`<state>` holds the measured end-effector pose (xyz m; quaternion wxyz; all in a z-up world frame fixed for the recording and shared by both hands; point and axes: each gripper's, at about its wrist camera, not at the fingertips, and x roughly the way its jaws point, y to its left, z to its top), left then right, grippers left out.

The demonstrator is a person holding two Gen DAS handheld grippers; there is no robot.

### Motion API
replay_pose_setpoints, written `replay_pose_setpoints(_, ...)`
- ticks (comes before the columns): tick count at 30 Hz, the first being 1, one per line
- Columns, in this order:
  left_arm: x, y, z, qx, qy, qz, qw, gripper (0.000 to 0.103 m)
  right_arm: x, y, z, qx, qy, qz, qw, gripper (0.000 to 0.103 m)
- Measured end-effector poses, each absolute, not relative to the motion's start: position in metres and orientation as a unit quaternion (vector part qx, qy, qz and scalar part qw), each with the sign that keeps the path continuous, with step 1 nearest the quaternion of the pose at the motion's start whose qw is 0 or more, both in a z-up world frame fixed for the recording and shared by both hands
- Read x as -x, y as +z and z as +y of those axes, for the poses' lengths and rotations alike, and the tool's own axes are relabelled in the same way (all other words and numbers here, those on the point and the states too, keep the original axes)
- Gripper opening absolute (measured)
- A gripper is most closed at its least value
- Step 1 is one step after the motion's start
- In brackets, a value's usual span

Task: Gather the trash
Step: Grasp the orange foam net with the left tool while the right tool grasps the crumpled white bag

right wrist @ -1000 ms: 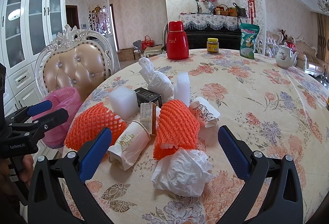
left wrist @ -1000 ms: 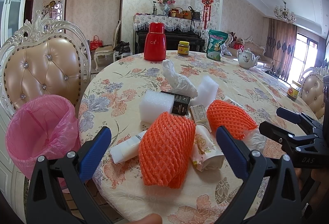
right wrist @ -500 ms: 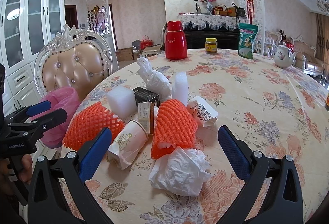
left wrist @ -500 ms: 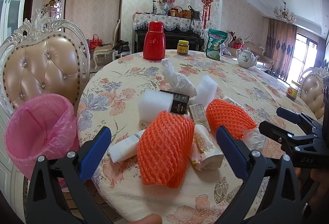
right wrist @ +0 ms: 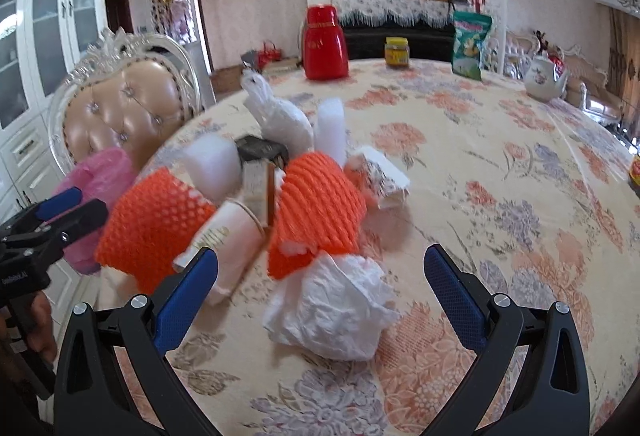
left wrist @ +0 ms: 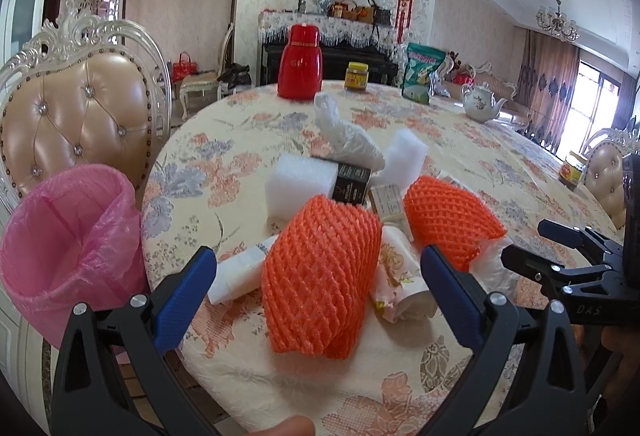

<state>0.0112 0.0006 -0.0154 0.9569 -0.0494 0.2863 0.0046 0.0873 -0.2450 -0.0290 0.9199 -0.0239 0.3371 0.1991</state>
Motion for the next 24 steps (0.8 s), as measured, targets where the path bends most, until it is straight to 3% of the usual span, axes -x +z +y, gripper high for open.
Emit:
replay_pose_setpoints(6, -0.020, -0.027, 0.001, 0.051, 0.005, 0.310, 0.949, 0.098, -0.094, -0.045, -0.246, 0.035, 0.189, 0.375, 0.907, 0.095)
replay_pose_setpoints(10, -0.028, -0.035, 0.001, 0.051, 0.002, 0.328, 0.943, 0.086, -0.099, -0.054, -0.245, 0.043, 0.184, 0.395, 0.899, 0.082)
replay_pose_setpoints(12, -0.031, -0.039, 0.001, 0.053, -0.002, 0.335, 0.941, 0.082, -0.100, -0.057, -0.244, 0.045, 0.181, 0.403, 0.896, 0.080)
replay_pose_setpoints(15, -0.035, -0.044, 0.000, 0.053, -0.003, 0.344, 0.938, 0.081, -0.101, -0.060, -0.244, 0.047, 0.180, 0.410, 0.893, 0.074)
replay_pose_setpoints(20, -0.041, -0.053, -0.001, 0.052, -0.004, 0.363, 0.930, 0.064, -0.102, -0.066, -0.245, 0.050, 0.181, 0.422, 0.887, 0.055)
replay_pose_setpoints(24, -0.042, -0.056, -0.002, 0.052, -0.014, 0.370, 0.928, 0.040, -0.099, -0.068, -0.247, 0.047, 0.185, 0.428, 0.883, 0.036)
